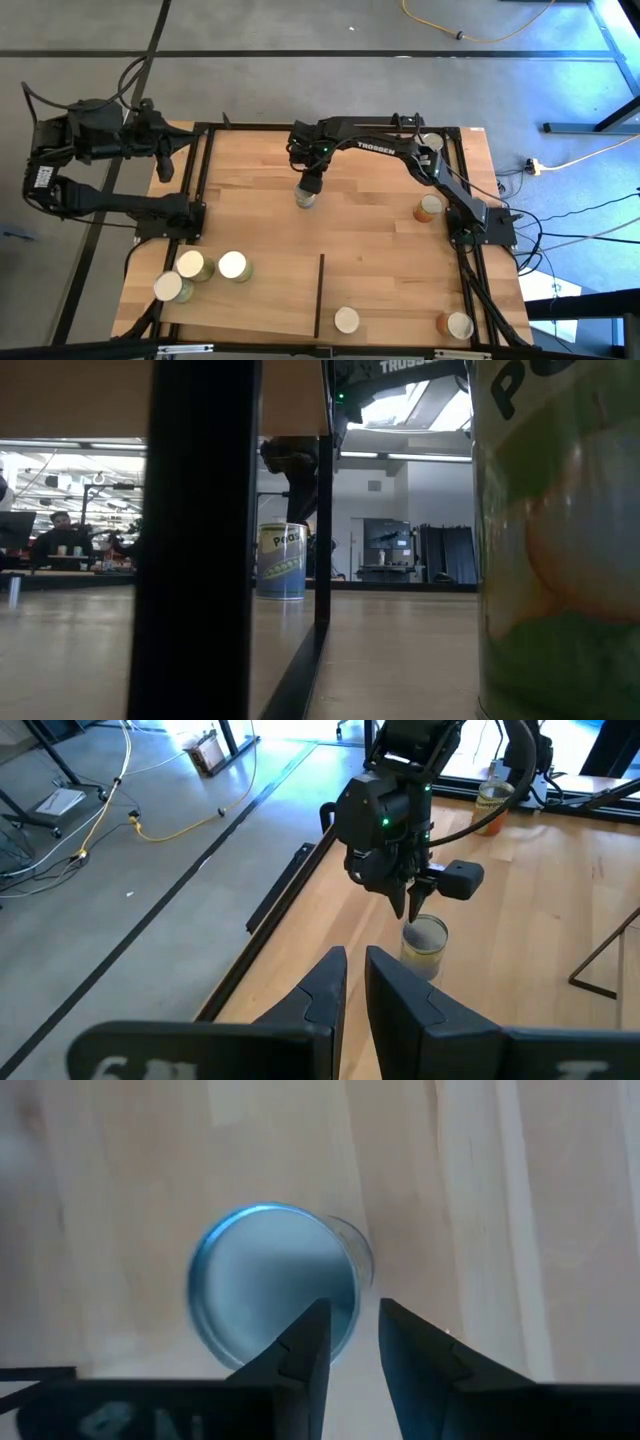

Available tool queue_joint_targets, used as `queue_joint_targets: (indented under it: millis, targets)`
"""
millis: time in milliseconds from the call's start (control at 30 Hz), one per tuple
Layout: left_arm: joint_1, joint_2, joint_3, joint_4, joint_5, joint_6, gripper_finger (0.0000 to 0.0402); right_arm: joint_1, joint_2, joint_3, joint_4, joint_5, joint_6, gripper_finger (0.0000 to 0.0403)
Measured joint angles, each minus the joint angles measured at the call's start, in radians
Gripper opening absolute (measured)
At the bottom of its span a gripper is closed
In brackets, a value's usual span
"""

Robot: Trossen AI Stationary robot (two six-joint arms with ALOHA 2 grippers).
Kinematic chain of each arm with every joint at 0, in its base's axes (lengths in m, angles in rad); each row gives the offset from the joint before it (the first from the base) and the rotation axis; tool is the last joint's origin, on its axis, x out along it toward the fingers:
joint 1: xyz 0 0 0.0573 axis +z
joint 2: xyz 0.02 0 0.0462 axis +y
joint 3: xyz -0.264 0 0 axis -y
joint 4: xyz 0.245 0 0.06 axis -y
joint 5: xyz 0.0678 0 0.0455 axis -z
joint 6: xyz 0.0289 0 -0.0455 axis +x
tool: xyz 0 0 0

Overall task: Pick and place cans onto a shelf
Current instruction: Put the canned peas on the shelf

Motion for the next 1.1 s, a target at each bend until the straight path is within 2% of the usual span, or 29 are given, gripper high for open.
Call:
queue_joint_targets:
  millis: [367, 633, 833, 1100]
  targets:
    - [0.000, 0.000, 0.000, 0.000, 0.000, 0.000, 0.0034, -0.001, -0.012, -0.100, 0.067, -0.001, 0.001, 0.0086]
    - [0.000, 0.000, 0.000, 0.000, 0.000, 0.000, 0.0034, -0.001, -0.008, -0.111, 0.146, 0.002, 0.000, 0.0009]
    - [0.000, 0.000, 0.000, 0.000, 0.000, 0.000, 0.0034, -0.001, -0.006, -0.109, 0.170, 0.006, 0.005, 0.0003]
    - [0.000, 0.000, 0.000, -0.001, 0.000, 0.001, 0.0034, 0.011, 0.006, -0.030, 0.094, 0.023, 0.018, 0.0002]
